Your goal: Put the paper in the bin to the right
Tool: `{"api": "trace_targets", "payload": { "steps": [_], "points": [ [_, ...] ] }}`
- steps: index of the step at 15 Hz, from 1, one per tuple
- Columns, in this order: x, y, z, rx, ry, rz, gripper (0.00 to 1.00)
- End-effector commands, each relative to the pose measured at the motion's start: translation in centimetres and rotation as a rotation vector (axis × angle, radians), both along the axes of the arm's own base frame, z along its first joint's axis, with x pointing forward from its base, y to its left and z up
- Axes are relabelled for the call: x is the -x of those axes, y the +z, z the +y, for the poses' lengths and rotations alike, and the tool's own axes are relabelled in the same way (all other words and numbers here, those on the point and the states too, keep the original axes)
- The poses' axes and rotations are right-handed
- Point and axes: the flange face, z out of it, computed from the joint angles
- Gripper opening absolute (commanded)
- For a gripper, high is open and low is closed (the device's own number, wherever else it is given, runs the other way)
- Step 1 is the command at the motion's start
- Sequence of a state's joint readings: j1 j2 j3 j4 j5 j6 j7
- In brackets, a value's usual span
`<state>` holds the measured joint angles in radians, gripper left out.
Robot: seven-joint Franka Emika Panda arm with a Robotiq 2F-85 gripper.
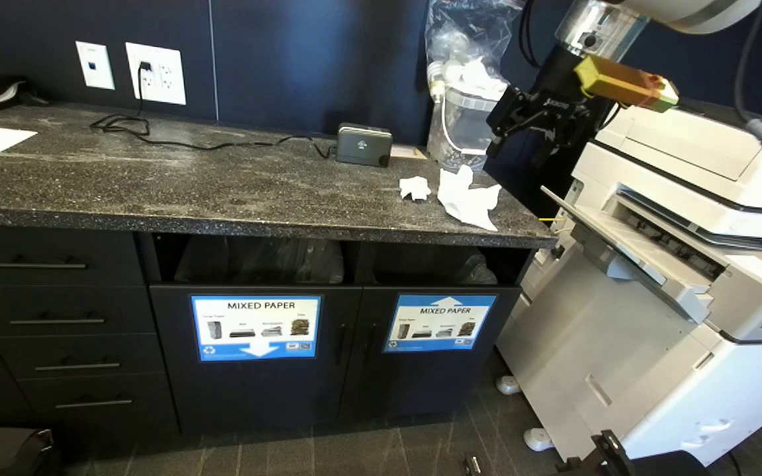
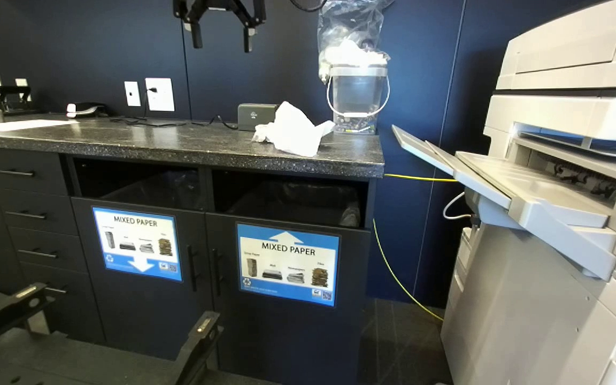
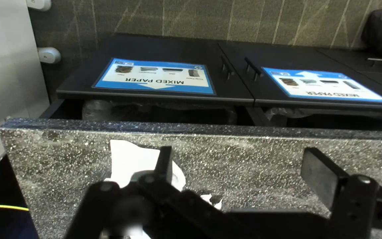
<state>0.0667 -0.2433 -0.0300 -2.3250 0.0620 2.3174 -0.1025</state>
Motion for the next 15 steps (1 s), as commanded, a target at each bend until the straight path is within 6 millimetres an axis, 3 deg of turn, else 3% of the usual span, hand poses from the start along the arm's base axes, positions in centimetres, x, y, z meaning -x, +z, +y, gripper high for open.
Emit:
{"api": "trace_targets", "payload": {
  "steps": [1,5,8,11,15],
  "points": [
    [-7.8,-0.8,-1.3,-0.01,-0.064,-0.011,1.0],
    [-14.1,-2.6,-1.8,-0.025,-0.111,0.012,1.0],
    [-17.6,-4.6,-1.8,-0.037,-0.14,0.029,1.0],
    [-19.9,-7.5,-1.6,-0.042,-0.148,0.073,1.0],
    [-21.6,-9.8,-1.1,-0.044,-0.134,0.128,1.0]
  ]
}}
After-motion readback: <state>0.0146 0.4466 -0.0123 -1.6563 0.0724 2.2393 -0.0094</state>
